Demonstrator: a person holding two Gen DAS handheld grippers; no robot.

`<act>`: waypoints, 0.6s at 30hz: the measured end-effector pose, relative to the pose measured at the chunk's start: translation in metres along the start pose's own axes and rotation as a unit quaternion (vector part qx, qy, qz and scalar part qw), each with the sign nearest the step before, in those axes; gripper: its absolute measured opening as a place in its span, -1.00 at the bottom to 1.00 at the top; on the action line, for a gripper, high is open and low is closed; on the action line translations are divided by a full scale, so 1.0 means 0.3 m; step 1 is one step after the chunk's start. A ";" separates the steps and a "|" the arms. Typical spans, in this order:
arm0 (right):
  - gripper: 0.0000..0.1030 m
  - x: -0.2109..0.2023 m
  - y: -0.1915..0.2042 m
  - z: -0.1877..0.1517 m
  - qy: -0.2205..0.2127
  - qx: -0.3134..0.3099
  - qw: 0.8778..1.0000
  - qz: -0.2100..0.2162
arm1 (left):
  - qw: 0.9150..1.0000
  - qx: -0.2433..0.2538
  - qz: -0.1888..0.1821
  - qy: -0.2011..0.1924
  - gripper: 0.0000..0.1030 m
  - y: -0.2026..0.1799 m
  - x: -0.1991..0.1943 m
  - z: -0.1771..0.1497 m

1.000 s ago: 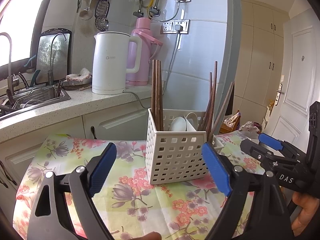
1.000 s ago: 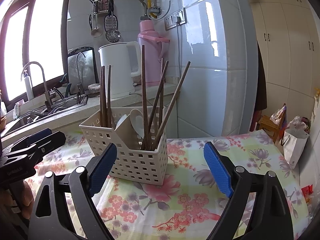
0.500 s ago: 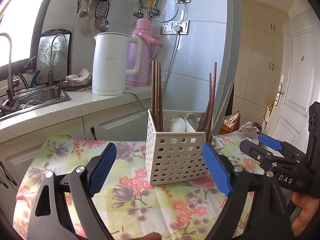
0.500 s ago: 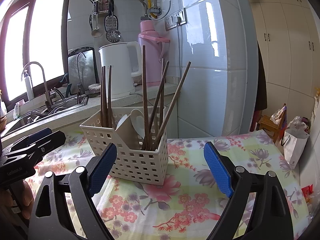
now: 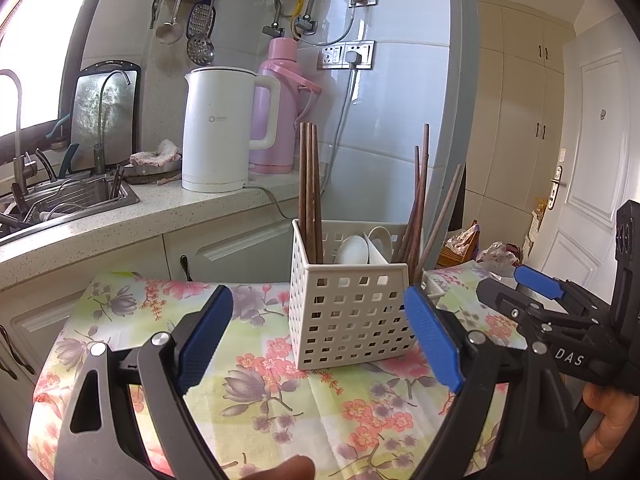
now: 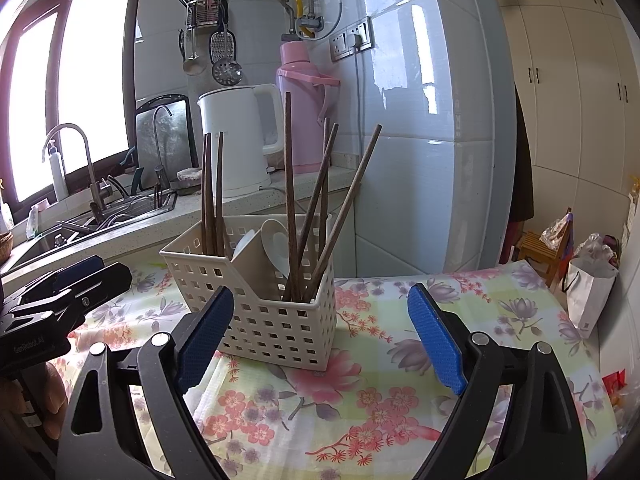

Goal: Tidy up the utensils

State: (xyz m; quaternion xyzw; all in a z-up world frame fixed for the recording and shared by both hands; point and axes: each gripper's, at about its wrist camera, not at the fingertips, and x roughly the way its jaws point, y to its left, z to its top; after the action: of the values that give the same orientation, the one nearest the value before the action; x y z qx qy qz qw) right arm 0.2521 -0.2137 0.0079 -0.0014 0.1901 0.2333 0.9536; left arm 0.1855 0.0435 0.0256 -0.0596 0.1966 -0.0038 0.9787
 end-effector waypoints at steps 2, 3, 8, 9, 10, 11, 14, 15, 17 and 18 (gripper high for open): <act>0.61 -0.001 0.000 0.002 0.000 0.001 1.000 0.001 | 1.000 0.001 -0.001 -0.001 0.64 0.000 -0.002 -0.001; 0.61 -0.002 0.000 0.003 0.001 0.000 1.000 0.001 | 1.000 0.001 -0.001 -0.001 0.64 0.000 -0.003 -0.001; 0.62 -0.003 0.004 0.004 0.000 -0.001 1.000 0.001 | 1.000 0.004 -0.003 -0.002 0.71 -0.001 -0.005 -0.003; 0.62 -0.003 0.004 0.004 0.001 0.000 1.000 0.001 | 1.000 0.004 -0.003 -0.002 0.71 -0.001 -0.007 -0.004; 0.62 -0.003 0.004 0.004 0.001 0.000 1.000 0.002 | 1.000 0.004 -0.004 -0.002 0.71 -0.003 -0.008 -0.004; 0.62 -0.004 0.004 0.004 0.000 0.000 1.000 0.001 | 1.000 0.004 -0.005 -0.002 0.71 -0.003 -0.008 -0.004; 0.62 -0.004 0.005 0.004 0.000 -0.001 1.000 0.002 | 1.000 0.004 -0.008 0.000 0.72 -0.004 -0.008 -0.003; 0.62 -0.003 0.005 0.004 0.000 -0.001 1.000 0.001 | 1.000 0.004 -0.010 0.000 0.72 -0.004 -0.008 -0.003; 0.62 -0.003 0.004 0.003 0.000 -0.001 1.000 0.002 | 1.000 0.002 -0.014 0.001 0.72 -0.003 -0.009 -0.002; 0.62 -0.003 0.005 0.003 0.001 -0.001 1.000 0.002 | 1.000 0.001 -0.016 0.002 0.72 -0.003 -0.009 -0.002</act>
State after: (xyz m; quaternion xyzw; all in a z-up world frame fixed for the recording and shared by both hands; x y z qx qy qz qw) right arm 0.2510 -0.2127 0.0092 -0.0017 0.1904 0.2355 0.9530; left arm 0.1830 0.0428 0.0262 -0.0615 0.1977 -0.0196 0.9781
